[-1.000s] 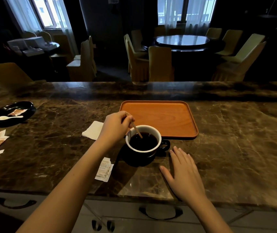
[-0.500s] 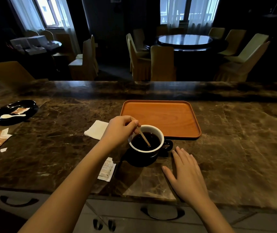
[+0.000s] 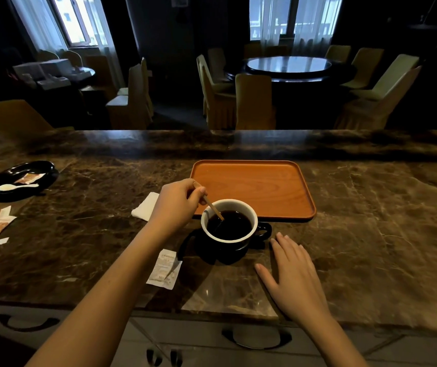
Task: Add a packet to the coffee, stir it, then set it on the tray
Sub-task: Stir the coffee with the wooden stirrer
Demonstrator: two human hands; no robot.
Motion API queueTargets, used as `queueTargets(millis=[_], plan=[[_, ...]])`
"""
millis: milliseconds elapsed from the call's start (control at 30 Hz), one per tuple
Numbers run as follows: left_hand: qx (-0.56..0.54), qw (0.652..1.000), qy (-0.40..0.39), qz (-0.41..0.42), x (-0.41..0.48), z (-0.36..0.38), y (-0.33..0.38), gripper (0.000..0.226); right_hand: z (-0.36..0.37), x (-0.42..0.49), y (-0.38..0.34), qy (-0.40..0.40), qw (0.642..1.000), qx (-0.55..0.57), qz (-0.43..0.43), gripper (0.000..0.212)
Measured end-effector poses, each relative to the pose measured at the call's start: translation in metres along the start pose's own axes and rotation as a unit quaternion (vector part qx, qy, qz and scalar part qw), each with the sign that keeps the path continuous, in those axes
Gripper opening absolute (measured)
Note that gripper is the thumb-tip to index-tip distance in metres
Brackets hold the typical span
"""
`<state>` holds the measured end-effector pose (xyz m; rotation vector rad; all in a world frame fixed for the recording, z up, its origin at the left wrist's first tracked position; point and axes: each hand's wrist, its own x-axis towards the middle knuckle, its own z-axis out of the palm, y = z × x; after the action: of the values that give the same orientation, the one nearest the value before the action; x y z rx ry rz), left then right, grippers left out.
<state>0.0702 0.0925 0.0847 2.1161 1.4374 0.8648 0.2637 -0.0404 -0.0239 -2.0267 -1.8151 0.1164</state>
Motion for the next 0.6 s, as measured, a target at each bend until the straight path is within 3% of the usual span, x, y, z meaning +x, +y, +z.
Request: queueTargets(millis=[200,333,600], plan=[[0.028,0.999,-0.028,0.002,-0.007,-0.013,0.0,0.016,0.0,0.0,0.0,-0.001,1.0,-0.003,0.002,0.068],[-0.013,0.997,-0.07,0.018,-0.014,-0.01,0.01,0.016,-0.001,0.0,0.0,0.001,1.0,0.002,0.003,0.068],[-0.068,0.998,-0.008,0.003,-0.006,0.012,0.017,0.014,-0.002,-0.001,-0.002,-0.005,1.0,0.012,0.005,0.068]])
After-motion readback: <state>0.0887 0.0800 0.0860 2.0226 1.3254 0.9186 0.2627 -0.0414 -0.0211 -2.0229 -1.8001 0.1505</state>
